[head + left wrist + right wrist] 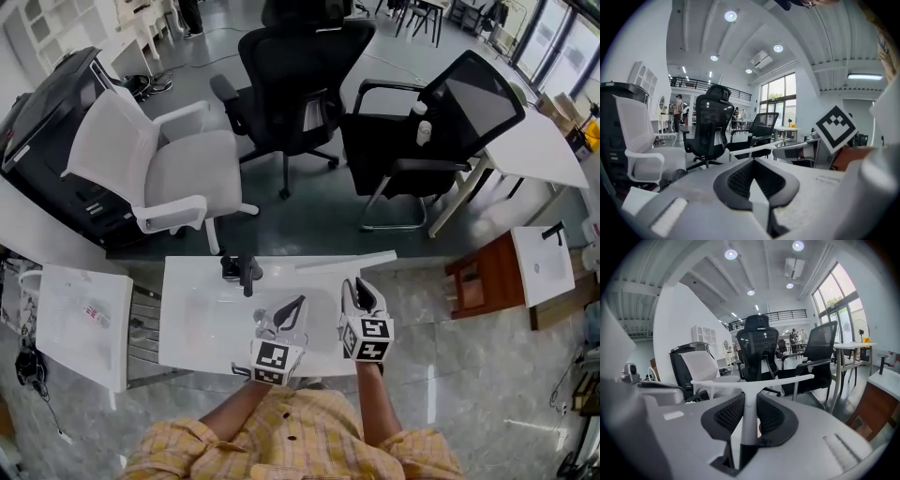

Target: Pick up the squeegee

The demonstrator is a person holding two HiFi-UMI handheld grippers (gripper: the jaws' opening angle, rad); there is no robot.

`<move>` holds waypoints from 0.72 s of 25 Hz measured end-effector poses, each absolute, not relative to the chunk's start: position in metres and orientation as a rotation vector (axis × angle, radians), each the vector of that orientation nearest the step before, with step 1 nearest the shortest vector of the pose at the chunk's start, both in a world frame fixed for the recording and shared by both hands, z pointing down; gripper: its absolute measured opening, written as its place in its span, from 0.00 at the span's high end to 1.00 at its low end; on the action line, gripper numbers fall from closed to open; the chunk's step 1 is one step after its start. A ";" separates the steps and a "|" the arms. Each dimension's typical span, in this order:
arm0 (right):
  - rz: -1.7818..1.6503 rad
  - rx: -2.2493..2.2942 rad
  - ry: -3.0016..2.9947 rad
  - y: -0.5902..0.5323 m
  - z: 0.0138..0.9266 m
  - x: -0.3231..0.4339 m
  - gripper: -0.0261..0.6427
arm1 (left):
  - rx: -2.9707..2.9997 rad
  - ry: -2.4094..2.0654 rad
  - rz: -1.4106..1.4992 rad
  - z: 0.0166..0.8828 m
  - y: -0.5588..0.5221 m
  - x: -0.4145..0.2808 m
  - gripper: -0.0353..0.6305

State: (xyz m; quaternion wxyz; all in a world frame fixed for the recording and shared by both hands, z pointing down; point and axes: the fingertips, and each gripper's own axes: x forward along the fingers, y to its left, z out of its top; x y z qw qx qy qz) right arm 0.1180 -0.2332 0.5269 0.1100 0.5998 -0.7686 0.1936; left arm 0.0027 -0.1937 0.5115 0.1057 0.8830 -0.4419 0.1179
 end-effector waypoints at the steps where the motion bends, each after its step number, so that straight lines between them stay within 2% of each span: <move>1: 0.560 1.765 -2.262 -0.231 0.522 0.116 0.84 | 2.601 -1.308 0.341 0.509 -0.192 0.001 0.95; 18: 0.496 1.807 -2.311 -0.212 0.478 0.098 0.84 | 2.641 -1.317 0.241 0.473 -0.181 -0.006 0.95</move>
